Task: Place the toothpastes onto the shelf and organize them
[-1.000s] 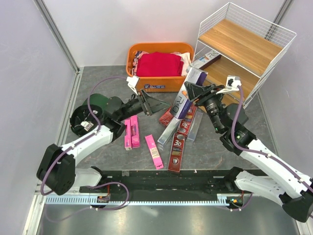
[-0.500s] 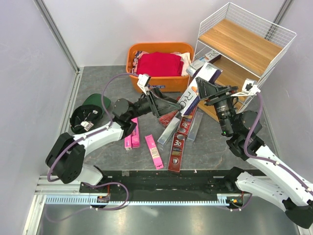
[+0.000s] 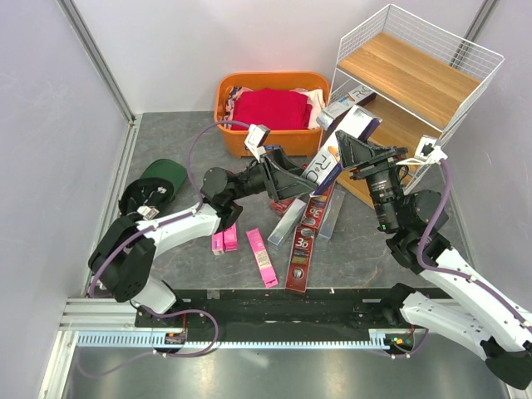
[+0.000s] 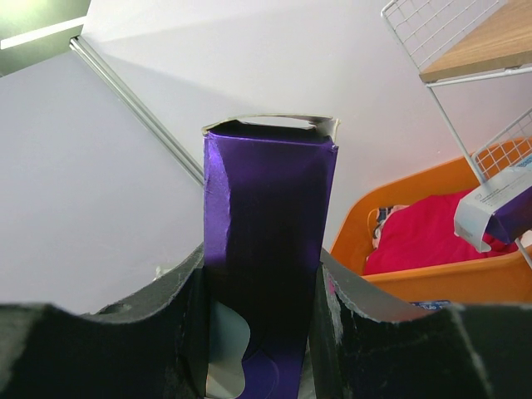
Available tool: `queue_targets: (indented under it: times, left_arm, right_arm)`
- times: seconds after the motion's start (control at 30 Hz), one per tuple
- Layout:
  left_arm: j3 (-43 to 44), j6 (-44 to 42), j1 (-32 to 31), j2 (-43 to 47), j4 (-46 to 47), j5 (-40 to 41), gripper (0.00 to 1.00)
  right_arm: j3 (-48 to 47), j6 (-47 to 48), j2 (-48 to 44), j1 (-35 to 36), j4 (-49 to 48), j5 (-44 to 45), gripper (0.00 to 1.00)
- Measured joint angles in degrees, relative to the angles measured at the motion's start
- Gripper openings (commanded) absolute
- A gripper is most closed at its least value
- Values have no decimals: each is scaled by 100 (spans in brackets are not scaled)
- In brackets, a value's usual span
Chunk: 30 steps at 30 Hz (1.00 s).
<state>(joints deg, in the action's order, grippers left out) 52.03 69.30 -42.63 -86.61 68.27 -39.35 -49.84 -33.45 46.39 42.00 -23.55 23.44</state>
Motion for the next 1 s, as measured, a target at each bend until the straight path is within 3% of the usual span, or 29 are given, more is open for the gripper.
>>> queue_targets:
  times: [0.13, 0.3, 0.4, 0.5, 0.63, 1.0]
  left_arm:
    - [52, 74, -31, -136, 122, -31, 64]
    - [94, 140, -59, -157, 273, -72, 50]
    - [94, 181, -63, -157, 299, -79, 44]
    - [94, 184, -63, -157, 306, -72, 41]
    - [74, 177, -59, -153, 299, -57, 39]
    - [-330, -190, 37, 354, -356, 28, 29]
  right_arm:
    - [0, -2, -33, 0, 0, 0, 11]
    - [0, -24, -63, -2, 0, 33, 22]
    - [0, -39, -85, 0, 7, 42, 38]
    - [0, -68, -87, 0, 17, 63, 61]
    - [0, -153, -96, 0, 55, 175, 78]
    - [-2, -96, -120, -7, 525, 695, 95]
